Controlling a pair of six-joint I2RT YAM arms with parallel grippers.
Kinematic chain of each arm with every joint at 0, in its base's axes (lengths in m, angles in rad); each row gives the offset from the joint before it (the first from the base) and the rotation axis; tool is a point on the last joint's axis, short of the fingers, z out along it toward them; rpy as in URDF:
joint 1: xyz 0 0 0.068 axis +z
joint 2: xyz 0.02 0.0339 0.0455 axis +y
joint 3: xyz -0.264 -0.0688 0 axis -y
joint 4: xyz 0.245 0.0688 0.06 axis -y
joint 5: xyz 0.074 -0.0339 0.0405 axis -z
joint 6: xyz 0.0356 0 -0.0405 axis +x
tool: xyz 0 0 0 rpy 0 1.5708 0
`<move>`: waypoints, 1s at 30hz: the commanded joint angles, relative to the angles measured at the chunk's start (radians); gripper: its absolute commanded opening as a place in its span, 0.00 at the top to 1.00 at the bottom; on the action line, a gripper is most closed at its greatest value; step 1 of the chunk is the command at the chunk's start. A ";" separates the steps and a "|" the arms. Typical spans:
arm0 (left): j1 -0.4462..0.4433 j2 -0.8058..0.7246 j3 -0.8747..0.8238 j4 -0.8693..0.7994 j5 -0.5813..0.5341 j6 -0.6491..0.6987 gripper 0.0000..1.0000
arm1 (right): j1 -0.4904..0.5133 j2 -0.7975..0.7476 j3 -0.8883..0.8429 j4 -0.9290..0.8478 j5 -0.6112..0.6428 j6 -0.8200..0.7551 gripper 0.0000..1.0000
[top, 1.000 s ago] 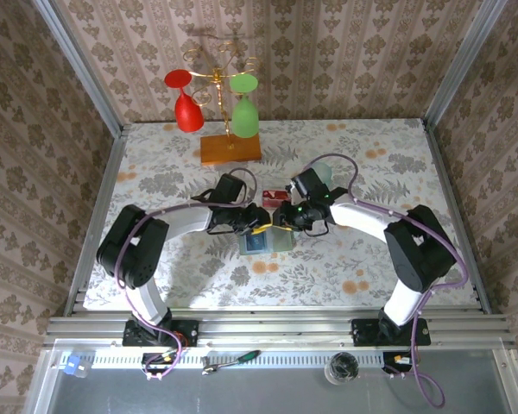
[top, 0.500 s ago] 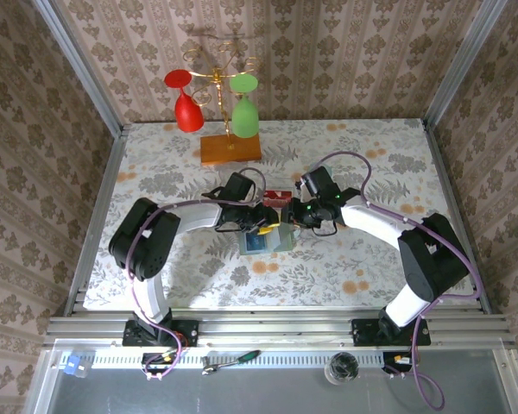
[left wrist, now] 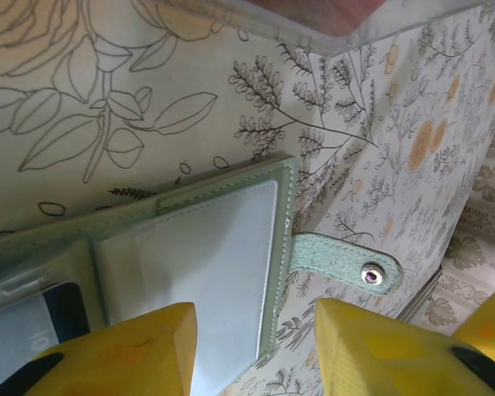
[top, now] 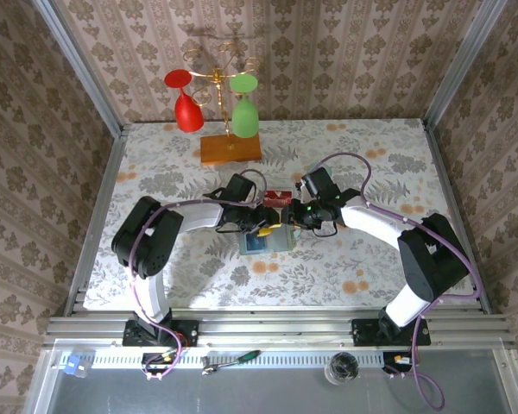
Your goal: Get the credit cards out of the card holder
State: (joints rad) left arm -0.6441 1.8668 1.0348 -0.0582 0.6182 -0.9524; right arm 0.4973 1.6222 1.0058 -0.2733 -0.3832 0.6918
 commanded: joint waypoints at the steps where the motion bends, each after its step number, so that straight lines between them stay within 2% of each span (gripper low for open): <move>1: -0.001 0.006 0.024 0.013 0.018 -0.019 0.58 | -0.003 -0.029 -0.011 -0.033 0.019 -0.003 0.72; 11: 0.045 -0.074 -0.032 -0.003 0.009 -0.003 0.61 | 0.005 0.034 0.010 0.006 -0.024 0.026 0.72; 30: 0.145 -0.236 -0.230 -0.052 -0.035 0.052 0.68 | 0.091 0.209 0.124 0.041 -0.074 0.063 0.73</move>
State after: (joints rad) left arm -0.5087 1.6596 0.8326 -0.0818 0.5972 -0.9302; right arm 0.5732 1.8042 1.0973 -0.2398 -0.4309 0.7380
